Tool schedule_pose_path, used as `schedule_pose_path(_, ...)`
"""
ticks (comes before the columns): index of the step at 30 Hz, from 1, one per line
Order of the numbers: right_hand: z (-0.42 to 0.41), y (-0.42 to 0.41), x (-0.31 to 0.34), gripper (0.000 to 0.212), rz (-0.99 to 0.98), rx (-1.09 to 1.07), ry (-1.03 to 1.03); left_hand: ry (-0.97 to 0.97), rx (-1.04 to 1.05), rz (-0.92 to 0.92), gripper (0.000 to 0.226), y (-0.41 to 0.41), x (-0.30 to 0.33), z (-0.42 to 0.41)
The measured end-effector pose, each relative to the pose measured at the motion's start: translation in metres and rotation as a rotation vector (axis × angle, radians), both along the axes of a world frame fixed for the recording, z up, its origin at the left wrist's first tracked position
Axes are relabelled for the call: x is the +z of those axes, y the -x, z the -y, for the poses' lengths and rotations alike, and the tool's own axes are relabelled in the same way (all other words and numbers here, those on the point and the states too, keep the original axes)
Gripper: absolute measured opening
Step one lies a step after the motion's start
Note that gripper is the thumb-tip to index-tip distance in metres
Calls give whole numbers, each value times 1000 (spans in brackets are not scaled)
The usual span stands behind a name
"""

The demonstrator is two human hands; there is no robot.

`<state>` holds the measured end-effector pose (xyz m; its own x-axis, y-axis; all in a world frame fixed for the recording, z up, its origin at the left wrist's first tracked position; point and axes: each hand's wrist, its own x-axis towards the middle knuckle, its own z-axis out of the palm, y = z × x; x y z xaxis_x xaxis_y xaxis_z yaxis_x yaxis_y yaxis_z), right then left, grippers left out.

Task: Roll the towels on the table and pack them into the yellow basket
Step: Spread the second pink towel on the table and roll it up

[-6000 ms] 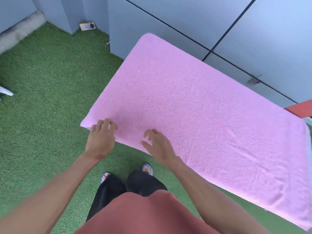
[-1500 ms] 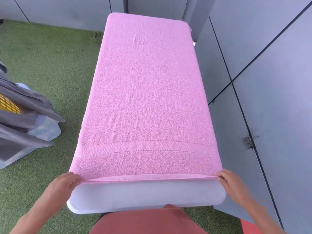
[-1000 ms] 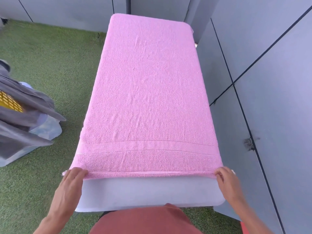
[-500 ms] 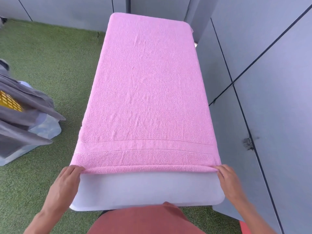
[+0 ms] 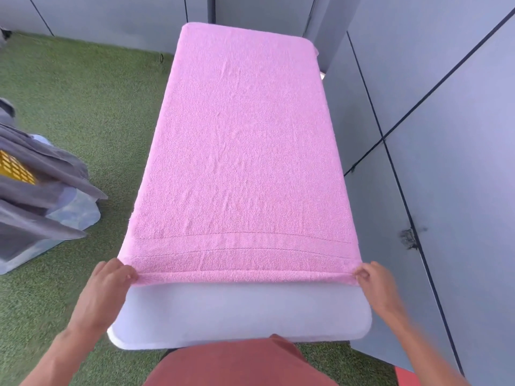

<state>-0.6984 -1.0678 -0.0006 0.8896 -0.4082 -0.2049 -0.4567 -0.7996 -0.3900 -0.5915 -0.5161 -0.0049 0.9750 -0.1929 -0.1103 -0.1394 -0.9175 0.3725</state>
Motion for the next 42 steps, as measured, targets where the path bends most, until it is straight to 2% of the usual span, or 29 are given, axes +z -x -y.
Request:
schedule_pose_path(2,-10,15,-9,24,53,87,62,-55,-20,73,27,24,-8,8)
schedule_pose_path(4,-14,28,-16,32,64,127,119,-69,-27,85,43,40,-21,10)
schedule_pose_path(6,-13,33,-18,41,55,144,138,-58,-7,93,47,44,-31,7)
schedule_pose_path(11,-12,20,-20,33,61,95,114,-28,8,106,39,18,-41,2)
schedule_pose_path(16,-12,23,-16,40,103,151,149,21,-38,114,27,14,-19,3)
schedule_pose_path(19,-5,30,-9,34,23,163,94,47,-84,36,22,15,-13,-8)
schedule_pose_path(21,1,27,2,27,-80,129,-25,75,-100,-57,20,7,-15,-18)
schedule_pose_path(25,14,-1,19,18,-207,22,-197,189,45,-245,17,-18,-5,-16)
schedule_pose_path(28,16,-17,14,22,-211,-8,-181,221,165,-256,14,-31,2,-5)
schedule_pose_path(30,17,-19,9,22,-151,-16,-94,152,166,-190,16,-27,1,-1)
schedule_pose_path(32,13,-15,5,17,-56,-10,-1,9,91,-30,15,-16,-2,2)
schedule_pose_path(34,3,-5,-2,25,11,24,21,-84,6,88,18,0,-8,5)
schedule_pose_path(38,-19,21,-16,26,96,65,95,-132,-15,105,52,33,-20,19)
schedule_pose_path(42,-20,25,-14,43,45,86,130,-125,7,109,62,36,-25,21)
